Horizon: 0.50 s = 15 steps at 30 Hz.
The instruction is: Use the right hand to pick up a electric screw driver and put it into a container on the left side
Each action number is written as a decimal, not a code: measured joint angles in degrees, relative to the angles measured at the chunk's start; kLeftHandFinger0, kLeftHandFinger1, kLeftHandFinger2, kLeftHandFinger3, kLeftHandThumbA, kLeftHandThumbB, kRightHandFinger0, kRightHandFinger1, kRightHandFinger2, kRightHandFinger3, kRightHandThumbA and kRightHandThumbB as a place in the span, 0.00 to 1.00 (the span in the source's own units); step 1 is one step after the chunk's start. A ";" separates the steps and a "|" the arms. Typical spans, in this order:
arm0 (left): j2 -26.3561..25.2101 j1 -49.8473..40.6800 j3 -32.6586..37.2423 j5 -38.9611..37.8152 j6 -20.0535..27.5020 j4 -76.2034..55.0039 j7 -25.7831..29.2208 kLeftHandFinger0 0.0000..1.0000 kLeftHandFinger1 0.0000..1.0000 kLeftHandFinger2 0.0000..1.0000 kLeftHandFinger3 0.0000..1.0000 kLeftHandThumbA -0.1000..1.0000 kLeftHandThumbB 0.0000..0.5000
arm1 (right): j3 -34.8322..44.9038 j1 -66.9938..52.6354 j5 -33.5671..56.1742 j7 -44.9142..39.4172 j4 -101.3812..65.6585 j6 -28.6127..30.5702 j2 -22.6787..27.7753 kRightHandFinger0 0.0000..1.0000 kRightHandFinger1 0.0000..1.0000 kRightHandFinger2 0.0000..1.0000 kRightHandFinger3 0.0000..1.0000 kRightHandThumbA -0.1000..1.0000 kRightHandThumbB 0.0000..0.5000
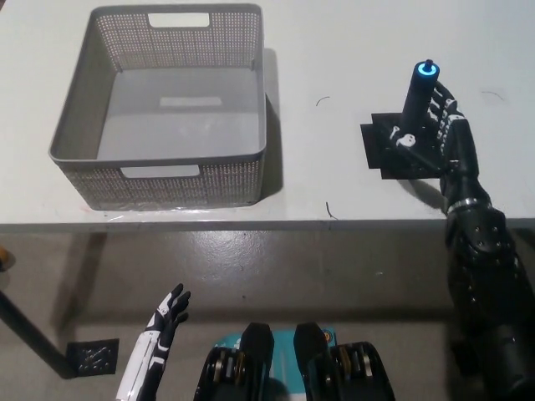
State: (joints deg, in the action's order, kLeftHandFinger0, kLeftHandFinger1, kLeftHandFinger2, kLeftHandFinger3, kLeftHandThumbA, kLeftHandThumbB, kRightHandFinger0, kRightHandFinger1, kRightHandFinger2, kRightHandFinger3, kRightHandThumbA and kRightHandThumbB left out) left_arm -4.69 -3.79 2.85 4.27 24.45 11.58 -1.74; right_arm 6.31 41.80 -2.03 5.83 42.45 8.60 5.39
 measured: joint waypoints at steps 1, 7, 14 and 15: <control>0.01 -0.02 0.01 0.00 0.03 0.00 -0.01 1.00 1.00 1.00 1.00 1.00 0.26 | -0.30 0.46 -0.25 0.04 0.73 0.00 0.09 1.00 1.00 1.00 1.00 1.00 0.79; 0.00 -0.57 0.02 -0.09 0.10 0.03 -0.04 1.00 1.00 1.00 1.00 1.00 0.30 | -1.75 8.46 -1.08 0.75 15.11 0.20 1.20 0.92 0.93 1.00 1.00 0.66 0.92; 0.16 -1.34 0.10 -0.08 0.10 0.12 -0.03 1.00 1.00 1.00 1.00 1.00 0.32 | -1.73 18.84 -1.23 8.47 31.81 0.26 0.76 0.00 0.00 0.34 0.24 0.00 0.37; 0.15 -1.45 0.10 -0.08 0.10 0.12 -0.03 1.00 1.00 1.00 1.00 1.00 0.34 | -1.73 19.87 -1.22 9.39 33.20 0.30 0.69 0.00 0.00 0.35 0.29 0.00 0.34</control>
State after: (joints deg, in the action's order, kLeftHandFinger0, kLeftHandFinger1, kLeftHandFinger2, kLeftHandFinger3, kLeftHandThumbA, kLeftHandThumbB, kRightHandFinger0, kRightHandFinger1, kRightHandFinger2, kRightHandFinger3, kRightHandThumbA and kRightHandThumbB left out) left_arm -4.54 -5.25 2.95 4.20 24.55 11.71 -1.78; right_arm 4.58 61.67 -3.25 15.22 75.66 8.90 6.09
